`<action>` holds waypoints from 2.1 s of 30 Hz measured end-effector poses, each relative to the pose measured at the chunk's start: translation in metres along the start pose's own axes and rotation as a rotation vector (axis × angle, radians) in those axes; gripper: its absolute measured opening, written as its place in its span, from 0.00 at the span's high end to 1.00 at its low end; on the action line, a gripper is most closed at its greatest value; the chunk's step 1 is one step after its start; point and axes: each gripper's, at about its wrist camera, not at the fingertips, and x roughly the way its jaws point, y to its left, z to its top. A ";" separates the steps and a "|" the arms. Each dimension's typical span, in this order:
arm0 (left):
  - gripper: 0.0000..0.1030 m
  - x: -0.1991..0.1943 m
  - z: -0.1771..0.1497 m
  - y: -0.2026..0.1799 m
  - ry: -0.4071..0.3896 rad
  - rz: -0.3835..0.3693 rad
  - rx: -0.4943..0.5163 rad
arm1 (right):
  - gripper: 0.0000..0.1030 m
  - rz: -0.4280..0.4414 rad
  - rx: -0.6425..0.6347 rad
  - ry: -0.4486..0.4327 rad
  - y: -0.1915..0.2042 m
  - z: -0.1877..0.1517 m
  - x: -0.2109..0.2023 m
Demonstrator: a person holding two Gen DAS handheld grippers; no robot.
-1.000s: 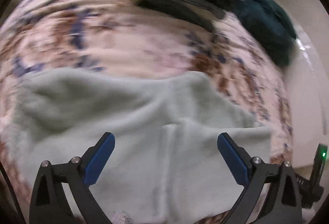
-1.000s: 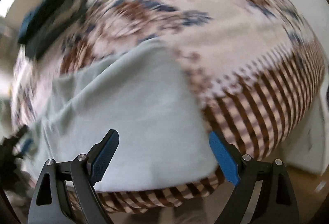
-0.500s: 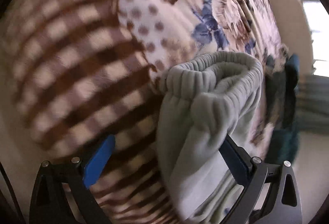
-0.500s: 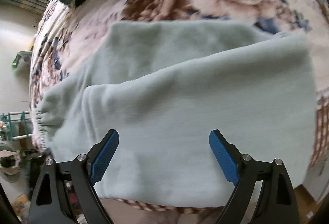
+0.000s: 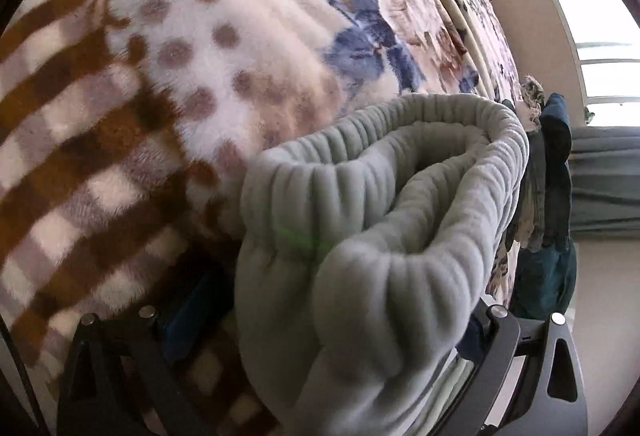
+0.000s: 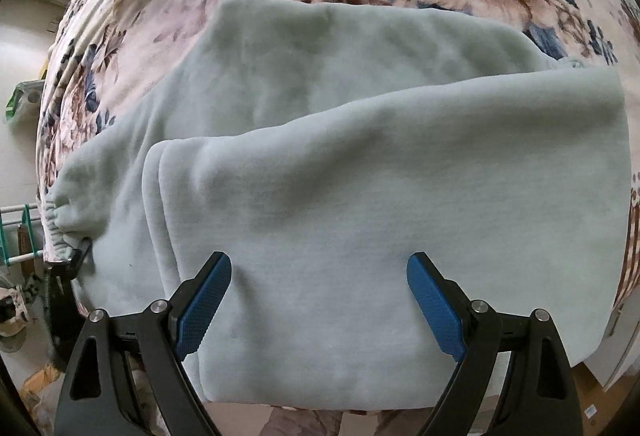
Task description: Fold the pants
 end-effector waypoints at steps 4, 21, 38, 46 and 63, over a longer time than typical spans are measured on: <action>0.38 -0.012 0.004 -0.026 -0.071 0.017 0.060 | 0.11 0.010 0.004 -0.005 0.004 -0.001 0.001; 0.80 -0.107 -0.109 -0.181 -0.289 0.070 0.494 | 0.11 0.132 0.017 -0.063 -0.067 -0.015 -0.033; 0.80 0.079 -0.406 -0.292 0.157 0.283 1.075 | 0.11 -0.020 0.203 -0.130 -0.295 -0.016 -0.107; 0.62 0.083 -0.421 -0.292 0.210 0.357 1.090 | 0.11 0.001 0.209 -0.139 -0.324 -0.023 -0.117; 0.03 -0.050 -0.297 -0.275 -0.006 0.438 0.923 | 0.07 0.239 0.007 -0.160 -0.213 0.017 -0.138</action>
